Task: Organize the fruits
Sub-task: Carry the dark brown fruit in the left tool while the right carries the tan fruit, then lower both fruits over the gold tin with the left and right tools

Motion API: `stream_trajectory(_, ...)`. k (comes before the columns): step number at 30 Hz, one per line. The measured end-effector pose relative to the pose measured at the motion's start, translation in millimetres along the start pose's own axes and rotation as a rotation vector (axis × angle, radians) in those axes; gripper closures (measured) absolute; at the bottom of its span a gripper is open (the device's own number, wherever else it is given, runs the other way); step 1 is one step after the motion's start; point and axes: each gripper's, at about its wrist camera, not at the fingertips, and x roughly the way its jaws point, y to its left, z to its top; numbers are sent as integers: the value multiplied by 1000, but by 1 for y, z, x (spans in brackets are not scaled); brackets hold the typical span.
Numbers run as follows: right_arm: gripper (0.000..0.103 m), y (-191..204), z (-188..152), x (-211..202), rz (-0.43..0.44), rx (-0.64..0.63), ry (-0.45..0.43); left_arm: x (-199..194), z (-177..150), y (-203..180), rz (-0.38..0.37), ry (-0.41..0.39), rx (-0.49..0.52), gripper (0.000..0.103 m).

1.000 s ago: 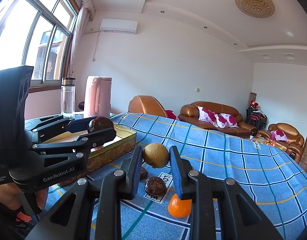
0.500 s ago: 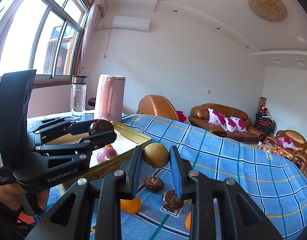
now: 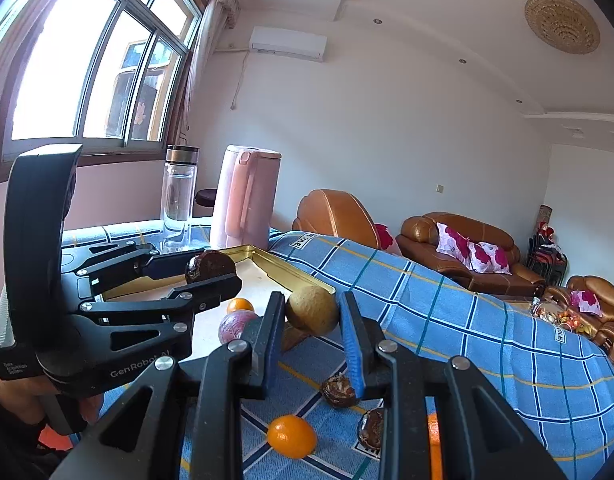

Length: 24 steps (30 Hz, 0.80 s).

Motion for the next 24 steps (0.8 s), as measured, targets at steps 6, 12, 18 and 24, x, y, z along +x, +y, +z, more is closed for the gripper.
stream_trajectory(6, 74, 10, 4, 8, 23, -18, 7, 2, -1, 12, 23, 15, -6, 65)
stream_trajectory(12, 74, 19, 6, 21, 50, -34, 23, 6, -3, 25, 45, 38, -19, 65)
stream_trajectory(18, 74, 28, 10, 33, 72, -49, 35, 8, -5, 37, 62, 53, -27, 65)
stream_trajectory(24, 74, 37, 11, 46, 89, -56, 51, 11, -6, 54, 94, 78, -38, 65)
